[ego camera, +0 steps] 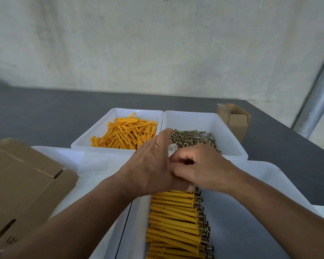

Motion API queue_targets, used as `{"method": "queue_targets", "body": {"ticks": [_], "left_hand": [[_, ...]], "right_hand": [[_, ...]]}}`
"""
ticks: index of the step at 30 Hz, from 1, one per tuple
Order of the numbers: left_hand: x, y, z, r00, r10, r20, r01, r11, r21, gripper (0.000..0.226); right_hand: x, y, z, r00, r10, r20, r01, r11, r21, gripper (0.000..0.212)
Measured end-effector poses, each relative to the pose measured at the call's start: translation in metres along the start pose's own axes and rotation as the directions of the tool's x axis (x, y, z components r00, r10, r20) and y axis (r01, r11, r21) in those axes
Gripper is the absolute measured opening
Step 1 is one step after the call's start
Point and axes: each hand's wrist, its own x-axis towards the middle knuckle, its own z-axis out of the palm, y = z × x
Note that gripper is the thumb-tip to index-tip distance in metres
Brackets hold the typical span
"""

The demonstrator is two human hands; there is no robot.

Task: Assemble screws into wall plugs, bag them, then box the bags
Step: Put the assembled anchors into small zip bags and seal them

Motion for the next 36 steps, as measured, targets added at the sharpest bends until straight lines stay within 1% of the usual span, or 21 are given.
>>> {"method": "queue_targets", "body": {"ticks": [3,6,8,11,12,16,19,21,23,24,25,26,27,29,30,33,36], "left_hand": [[0.0,-0.001,0.001,1.0,0.002,-0.012,-0.003,0.999,-0.039,0.125],[0.002,-0.004,0.0,0.999,-0.046,0.001,0.046,0.995,-0.085,0.124],[0.002,-0.006,0.0,0.997,-0.071,0.021,0.072,0.994,-0.085,0.121],[0.002,-0.01,0.001,0.993,-0.103,0.059,0.106,0.993,-0.053,0.124],[0.002,-0.011,0.0,0.992,-0.106,0.062,0.109,0.993,-0.039,0.123],[0.001,-0.004,-0.002,0.998,-0.047,0.041,0.048,0.999,-0.025,0.11],[0.001,0.0,-0.004,1.0,-0.007,0.017,0.008,1.0,-0.025,0.107],[0.001,-0.002,-0.005,1.0,-0.015,0.024,0.015,1.0,-0.01,0.099],[0.002,-0.006,-0.007,0.999,-0.031,0.036,0.031,1.0,0.003,0.091],[0.002,-0.008,-0.008,0.998,-0.042,0.04,0.042,0.999,0.005,0.091],[0.001,-0.01,-0.009,0.998,-0.055,0.043,0.055,0.998,0.0,0.093],[0.001,-0.011,-0.01,0.997,-0.067,0.047,0.068,0.998,-0.01,0.096],[0.001,-0.013,-0.012,0.996,-0.078,0.054,0.079,0.997,-0.026,0.099],[0.001,-0.015,-0.015,0.993,-0.096,0.07,0.1,0.993,-0.062,0.102],[0.001,-0.016,-0.016,0.992,-0.102,0.078,0.108,0.991,-0.078,0.102],[0.001,-0.017,-0.02,0.989,-0.112,0.097,0.123,0.986,-0.114,0.098],[0.001,-0.019,-0.022,0.987,-0.12,0.104,0.133,0.983,-0.127,0.097]], "right_hand": [[0.001,-0.001,0.002,0.999,-0.003,-0.033,0.002,0.999,-0.032,0.02],[0.001,-0.001,-0.002,0.995,0.009,-0.097,-0.003,0.998,0.062,0.014],[0.0,-0.002,-0.004,0.993,0.026,-0.117,-0.01,0.99,0.139,0.014],[-0.001,-0.004,-0.006,0.996,0.033,-0.083,-0.018,0.984,0.179,0.024],[-0.001,-0.004,-0.005,0.997,0.033,-0.065,-0.02,0.982,0.187,0.024],[-0.002,-0.006,-0.005,0.999,0.033,-0.037,-0.024,0.975,0.222,0.011],[-0.003,-0.009,-0.004,0.999,0.037,-0.011,-0.034,0.976,0.215,0.024],[-0.002,-0.009,-0.004,0.999,0.038,-0.036,-0.031,0.983,0.18,0.025],[-0.001,-0.007,-0.008,0.992,0.056,-0.11,-0.038,0.985,0.166,0.023],[0.0,-0.005,-0.011,0.986,0.072,-0.15,-0.047,0.985,0.167,0.023],[0.001,-0.003,-0.013,0.979,0.086,-0.183,-0.06,0.988,0.142,0.025],[0.001,0.0,-0.016,0.975,0.094,-0.201,-0.079,0.994,0.079,0.027],[0.001,0.003,-0.018,0.977,0.096,-0.193,-0.102,0.995,-0.021,0.028],[0.001,0.011,-0.019,0.987,0.116,-0.108,-0.138,0.965,-0.225,0.027],[0.001,0.014,-0.019,0.989,0.137,-0.054,-0.147,0.942,-0.301,0.027],[0.001,0.021,-0.015,0.971,0.225,0.086,-0.156,0.858,-0.489,0.027],[0.0,0.025,-0.005,0.938,0.312,0.148,-0.164,0.779,-0.605,0.031]]}}
